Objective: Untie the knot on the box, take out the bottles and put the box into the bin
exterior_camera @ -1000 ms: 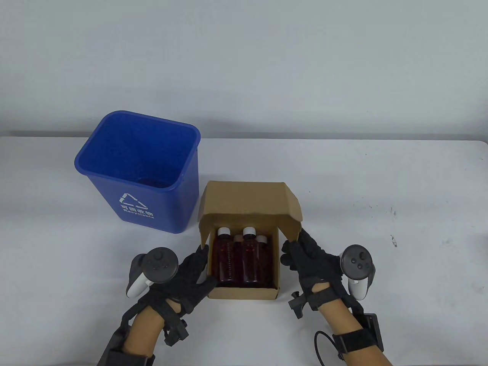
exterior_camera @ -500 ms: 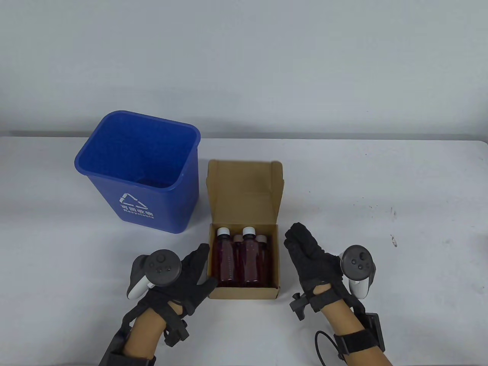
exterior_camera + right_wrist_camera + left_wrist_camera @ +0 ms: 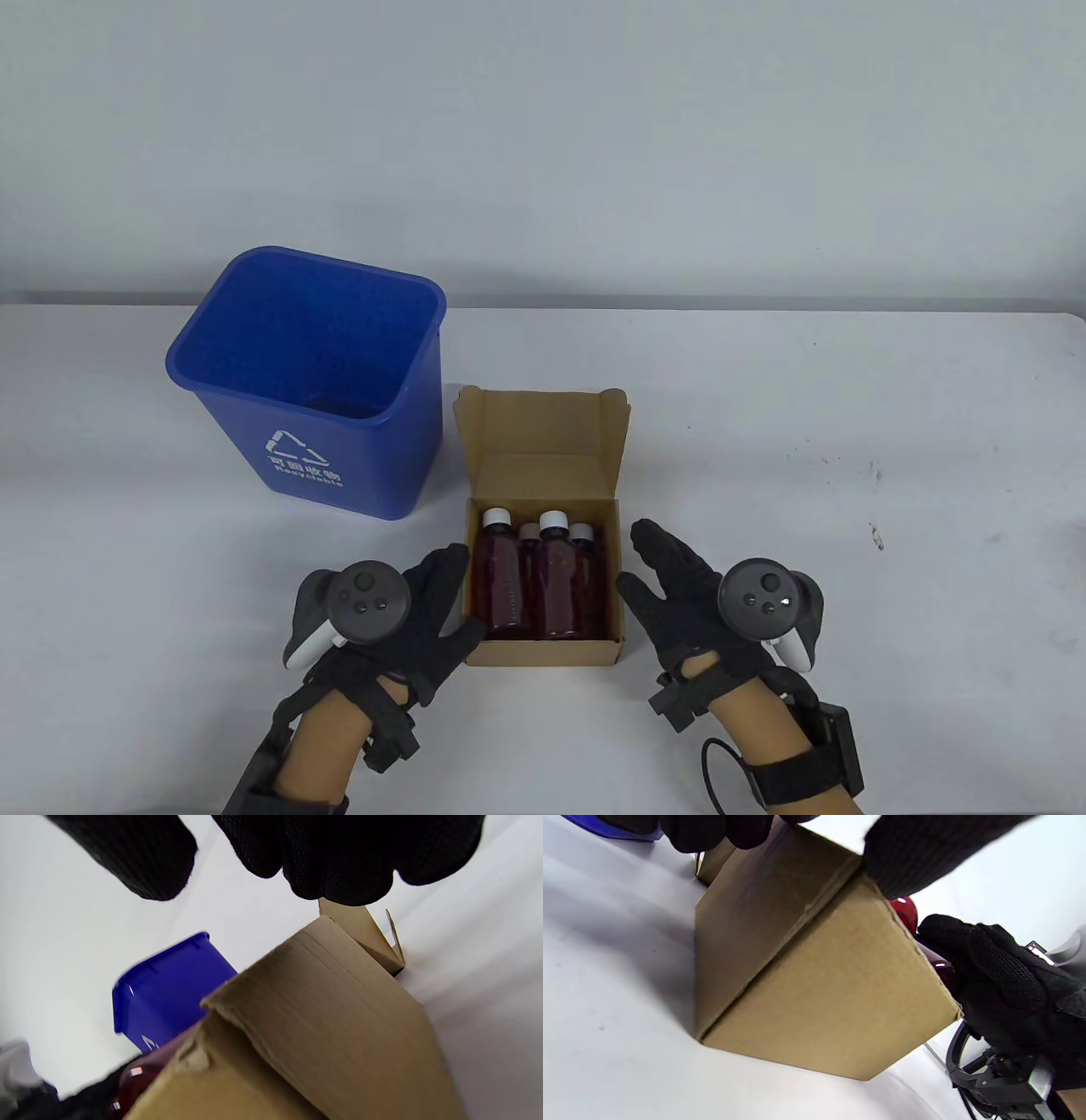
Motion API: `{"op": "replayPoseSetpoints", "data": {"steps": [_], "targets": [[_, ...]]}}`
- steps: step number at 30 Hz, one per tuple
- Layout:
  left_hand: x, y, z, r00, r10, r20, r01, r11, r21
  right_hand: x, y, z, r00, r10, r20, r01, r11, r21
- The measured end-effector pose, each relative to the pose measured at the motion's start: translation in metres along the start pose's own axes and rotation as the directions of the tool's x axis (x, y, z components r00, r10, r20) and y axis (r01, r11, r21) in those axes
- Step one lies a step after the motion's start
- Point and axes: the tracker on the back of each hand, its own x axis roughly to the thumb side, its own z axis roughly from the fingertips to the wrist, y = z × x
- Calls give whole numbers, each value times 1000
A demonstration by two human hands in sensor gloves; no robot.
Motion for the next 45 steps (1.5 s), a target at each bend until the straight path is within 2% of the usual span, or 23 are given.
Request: {"op": "replayPoseSetpoints", "data": {"steps": [3, 7, 12, 16, 20, 27, 34, 41, 45], "targets": [[2, 0, 0, 1000, -17, 2, 17, 1000, 5, 19, 4, -3, 989, 146, 22, -147, 989, 22], [2, 0, 0, 999, -32, 5, 32, 999, 8, 41, 7, -11, 962, 272, 25, -273, 960, 65], [3, 0, 0, 999, -43, 10, 43, 999, 7, 66, 11, -26, 942, 336, -21, -328, 930, 168], [4, 0, 0, 999, -43, 18, 43, 999, 5, 80, 24, -41, 906, 418, -63, -384, 875, 294], [5, -1, 1, 998, -52, 23, 52, 999, 2, 79, 41, -56, 886, 437, -155, -337, 836, 434], [6, -1, 1, 999, -50, 22, 50, 999, -8, 77, 56, -74, 794, 547, -266, -331, 755, 565], [7, -2, 1, 999, -49, 24, 49, 999, -14, 64, 69, -90, 712, 600, -364, -212, 679, 703], [7, -2, 0, 999, -37, 22, 38, 999, -23, 47, 70, -98, 694, 557, -456, -36, 660, 751], [8, -2, 0, 999, -33, 21, 34, 999, -27, 44, 71, -102, 691, 551, -467, -1, 647, 762]]}}
